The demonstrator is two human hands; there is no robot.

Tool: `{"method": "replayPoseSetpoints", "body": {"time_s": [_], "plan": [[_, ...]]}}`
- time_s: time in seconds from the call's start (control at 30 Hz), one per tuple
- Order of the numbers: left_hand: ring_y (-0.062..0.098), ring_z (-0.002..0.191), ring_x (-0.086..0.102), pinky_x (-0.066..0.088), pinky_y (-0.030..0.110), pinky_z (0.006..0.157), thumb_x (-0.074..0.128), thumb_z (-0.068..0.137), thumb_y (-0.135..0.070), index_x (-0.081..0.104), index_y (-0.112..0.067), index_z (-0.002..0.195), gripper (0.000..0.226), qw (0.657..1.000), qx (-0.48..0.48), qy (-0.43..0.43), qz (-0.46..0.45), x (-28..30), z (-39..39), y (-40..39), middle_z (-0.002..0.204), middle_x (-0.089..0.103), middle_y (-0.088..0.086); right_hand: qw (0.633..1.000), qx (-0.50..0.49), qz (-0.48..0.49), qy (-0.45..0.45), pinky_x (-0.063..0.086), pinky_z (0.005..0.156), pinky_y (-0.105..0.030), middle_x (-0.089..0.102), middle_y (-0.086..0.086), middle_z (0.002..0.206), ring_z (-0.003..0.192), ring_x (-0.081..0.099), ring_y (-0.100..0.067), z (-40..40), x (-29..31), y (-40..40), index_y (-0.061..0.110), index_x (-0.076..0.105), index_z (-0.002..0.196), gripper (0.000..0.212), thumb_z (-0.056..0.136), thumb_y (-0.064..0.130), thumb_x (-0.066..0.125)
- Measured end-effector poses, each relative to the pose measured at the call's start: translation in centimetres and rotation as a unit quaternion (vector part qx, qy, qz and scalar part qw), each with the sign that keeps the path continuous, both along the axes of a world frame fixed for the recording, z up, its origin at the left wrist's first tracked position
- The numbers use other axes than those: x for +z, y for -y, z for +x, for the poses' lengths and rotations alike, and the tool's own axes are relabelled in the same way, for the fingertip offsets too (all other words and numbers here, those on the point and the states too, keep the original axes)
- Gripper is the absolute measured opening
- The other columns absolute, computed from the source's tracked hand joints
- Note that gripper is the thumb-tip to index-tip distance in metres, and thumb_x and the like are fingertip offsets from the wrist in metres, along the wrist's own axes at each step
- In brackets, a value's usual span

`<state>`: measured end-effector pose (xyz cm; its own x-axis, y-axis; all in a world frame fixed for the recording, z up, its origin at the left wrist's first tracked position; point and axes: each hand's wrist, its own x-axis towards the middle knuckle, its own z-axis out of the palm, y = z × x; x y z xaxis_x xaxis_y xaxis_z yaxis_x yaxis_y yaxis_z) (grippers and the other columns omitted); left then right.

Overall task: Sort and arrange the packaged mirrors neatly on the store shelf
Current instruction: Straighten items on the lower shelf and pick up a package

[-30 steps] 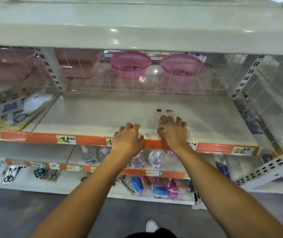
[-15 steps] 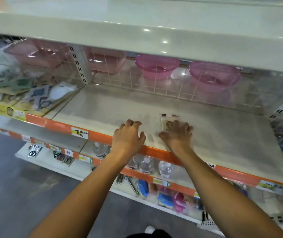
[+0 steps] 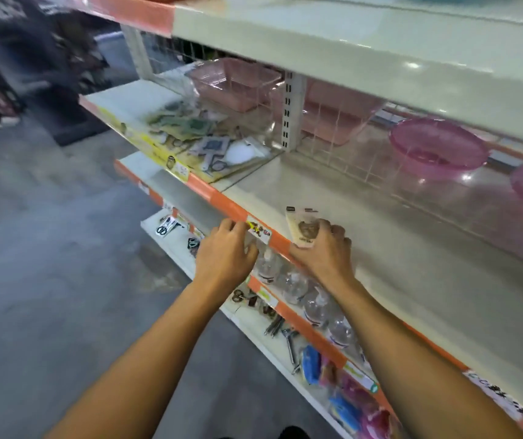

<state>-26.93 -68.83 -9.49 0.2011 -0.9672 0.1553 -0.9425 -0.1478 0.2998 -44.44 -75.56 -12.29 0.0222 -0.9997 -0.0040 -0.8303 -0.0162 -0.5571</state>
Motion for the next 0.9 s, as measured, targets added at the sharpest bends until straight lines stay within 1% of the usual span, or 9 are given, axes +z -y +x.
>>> {"method": "replayPoseSetpoints", "body": {"time_s": [0.03, 0.17, 0.27, 0.37, 0.47, 0.6, 0.7, 0.8, 0.9], "plan": [[0.027, 0.108, 0.057, 0.048, 0.038, 0.080, 0.052, 0.090, -0.034, 0.056, -0.019, 0.126, 0.039, 1.000, 0.013, 0.001, -0.002, 0.0, 1.0, -0.4, 0.122, 0.058, 0.005, 1.000, 0.012, -0.003, 0.003, 0.041, 0.092, -0.041, 0.051, -0.014, 0.122, 0.108, 0.049, -0.036, 1.0, 0.0, -0.1, 0.016, 0.050, 0.130, 0.079, 0.068, 0.060, 0.074], [0.027, 0.110, 0.057, 0.048, 0.039, 0.081, 0.051, 0.091, -0.034, 0.056, -0.020, 0.127, 0.039, 0.998, 0.062, -0.011, -0.004, -0.3, 5.0, -1.8, 0.123, 0.057, 0.003, 0.997, 0.076, -0.009, -0.002, 0.039, 0.094, -0.038, 0.041, -0.011, 0.134, 0.118, 0.039, -0.034, 5.5, 0.3, -0.4, 0.021, 0.047, 0.135, 0.073, 0.072, 0.046, 0.072], [0.031, 0.106, 0.057, 0.046, 0.039, 0.079, 0.052, 0.091, -0.035, 0.056, -0.020, 0.127, 0.039, 0.996, 0.094, 0.002, -0.002, -0.4, 8.5, -3.1, 0.123, 0.058, 0.005, 0.991, 0.134, -0.027, 0.001, 0.038, 0.102, -0.038, 0.037, -0.010, 0.138, 0.121, 0.037, -0.034, 9.7, 0.9, -1.1, 0.020, 0.048, 0.138, 0.072, 0.074, 0.046, 0.071], [0.032, 0.106, 0.056, 0.046, 0.040, 0.080, 0.052, 0.090, -0.035, 0.056, -0.018, 0.125, 0.039, 0.992, 0.129, 0.011, 0.006, -0.4, 12.4, -4.6, 0.120, 0.058, 0.006, 0.982, 0.181, -0.057, 0.003, 0.033, 0.107, -0.036, 0.039, -0.011, 0.136, 0.123, 0.037, -0.032, 14.4, 1.0, -2.1, 0.018, 0.051, 0.136, 0.073, 0.073, 0.049, 0.071], [0.033, 0.108, 0.056, 0.045, 0.040, 0.082, 0.051, 0.090, -0.036, 0.055, -0.017, 0.125, 0.040, 0.987, 0.162, 0.018, 0.007, -0.2, 16.5, -6.2, 0.121, 0.057, 0.007, 0.971, 0.223, -0.087, -0.008, 0.032, 0.103, -0.034, 0.042, -0.010, 0.133, 0.123, 0.037, -0.029, 19.5, 1.2, -3.0, 0.018, 0.052, 0.133, 0.068, 0.076, 0.051, 0.069], [0.030, 0.108, 0.055, 0.044, 0.039, 0.084, 0.049, 0.090, -0.036, 0.051, -0.018, 0.128, 0.042, 0.981, 0.191, 0.026, 0.017, 0.1, 22.0, -8.4, 0.122, 0.055, 0.006, 0.959, 0.264, -0.102, -0.015, 0.036, 0.099, -0.034, 0.043, -0.007, 0.131, 0.116, 0.038, -0.026, 25.8, 1.6, -4.2, 0.019, 0.050, 0.132, 0.064, 0.079, 0.052, 0.065], [0.032, 0.107, 0.055, 0.043, 0.039, 0.082, 0.049, 0.091, -0.034, 0.052, -0.016, 0.125, 0.039, 0.977, 0.212, 0.031, 0.017, 0.4, 25.8, -9.7, 0.119, 0.056, 0.008, 0.953, 0.281, -0.117, -0.011, 0.040, 0.099, -0.037, 0.046, -0.009, 0.127, 0.113, 0.040, -0.029, 30.0, 1.8, -5.2, 0.020, 0.054, 0.128, 0.062, 0.077, 0.053, 0.064], [0.034, 0.106, 0.056, 0.044, 0.040, 0.083, 0.049, 0.091, -0.035, 0.052, -0.014, 0.125, 0.040, 0.973, 0.227, 0.037, 0.008, 0.8, 29.0, -10.3, 0.119, 0.056, 0.009, 0.944, 0.303, -0.127, -0.011, 0.039, 0.100, -0.040, 0.046, -0.010, 0.127, 0.113, 0.041, -0.032, 33.6, 1.9, -5.7, 0.022, 0.055, 0.126, 0.059, 0.076, 0.053, 0.064], [0.034, 0.107, 0.056, 0.044, 0.041, 0.084, 0.050, 0.091, -0.036, 0.052, -0.014, 0.126, 0.041, 0.971, 0.237, 0.033, 0.002, 0.6, 31.1, -10.4, 0.120, 0.056, 0.009, 0.937, 0.320, -0.137, -0.012, 0.040, 0.098, -0.040, 0.048, -0.009, 0.124, 0.110, 0.042, -0.032, 36.3, 1.8, -5.5, 0.026, 0.056, 0.124, 0.056, 0.076, 0.053, 0.064]]}}
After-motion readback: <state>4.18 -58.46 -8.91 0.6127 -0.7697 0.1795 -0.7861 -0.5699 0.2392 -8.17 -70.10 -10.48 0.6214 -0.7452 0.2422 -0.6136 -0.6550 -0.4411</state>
